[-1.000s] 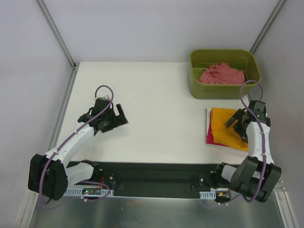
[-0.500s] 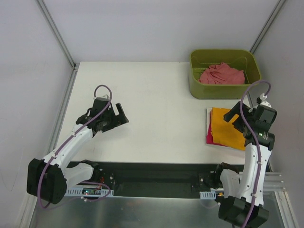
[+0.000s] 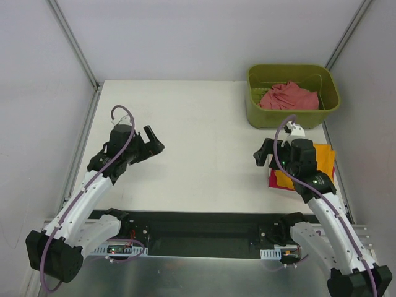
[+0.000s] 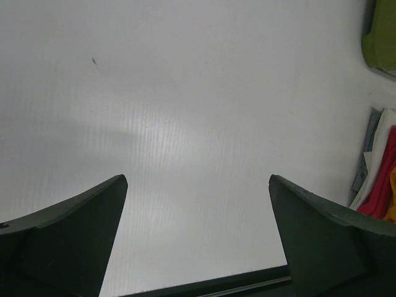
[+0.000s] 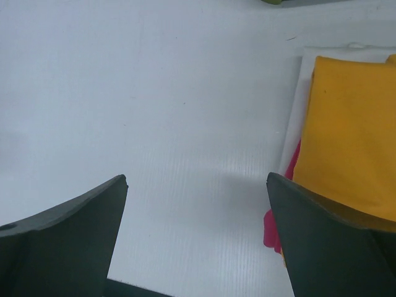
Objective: Fold and stack the t-shirts
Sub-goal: Put the neatly folded tshirt into the corner of the board with the right arm
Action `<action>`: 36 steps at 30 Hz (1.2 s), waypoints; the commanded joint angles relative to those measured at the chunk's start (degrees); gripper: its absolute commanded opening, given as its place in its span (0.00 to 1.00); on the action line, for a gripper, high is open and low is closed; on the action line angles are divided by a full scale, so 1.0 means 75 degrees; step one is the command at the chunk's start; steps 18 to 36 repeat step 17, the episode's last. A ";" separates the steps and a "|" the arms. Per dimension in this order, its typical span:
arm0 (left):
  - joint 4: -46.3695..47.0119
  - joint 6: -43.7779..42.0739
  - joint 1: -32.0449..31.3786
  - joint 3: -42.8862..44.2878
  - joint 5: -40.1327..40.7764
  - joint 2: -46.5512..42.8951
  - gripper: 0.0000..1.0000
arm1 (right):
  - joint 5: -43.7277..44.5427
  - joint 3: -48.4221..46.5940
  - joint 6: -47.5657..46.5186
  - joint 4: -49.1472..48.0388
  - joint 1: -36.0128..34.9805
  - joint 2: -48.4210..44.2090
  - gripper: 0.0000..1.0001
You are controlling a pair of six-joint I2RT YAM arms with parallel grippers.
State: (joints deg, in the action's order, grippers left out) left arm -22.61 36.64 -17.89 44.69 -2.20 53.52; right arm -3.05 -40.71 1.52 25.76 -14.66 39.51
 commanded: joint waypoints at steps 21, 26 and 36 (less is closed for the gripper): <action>0.0085 0.0048 0.0065 0.0194 0.1090 -0.0608 0.99 | 0.1285 0.0764 0.0337 -0.3106 -0.1503 0.1799 0.99; 0.0085 0.0048 0.0065 0.0194 0.1090 -0.0608 0.99 | 0.1285 0.0764 0.0337 -0.3106 -0.1503 0.1799 0.99; 0.0085 0.0048 0.0065 0.0194 0.1090 -0.0608 0.99 | 0.1285 0.0764 0.0337 -0.3106 -0.1503 0.1799 0.99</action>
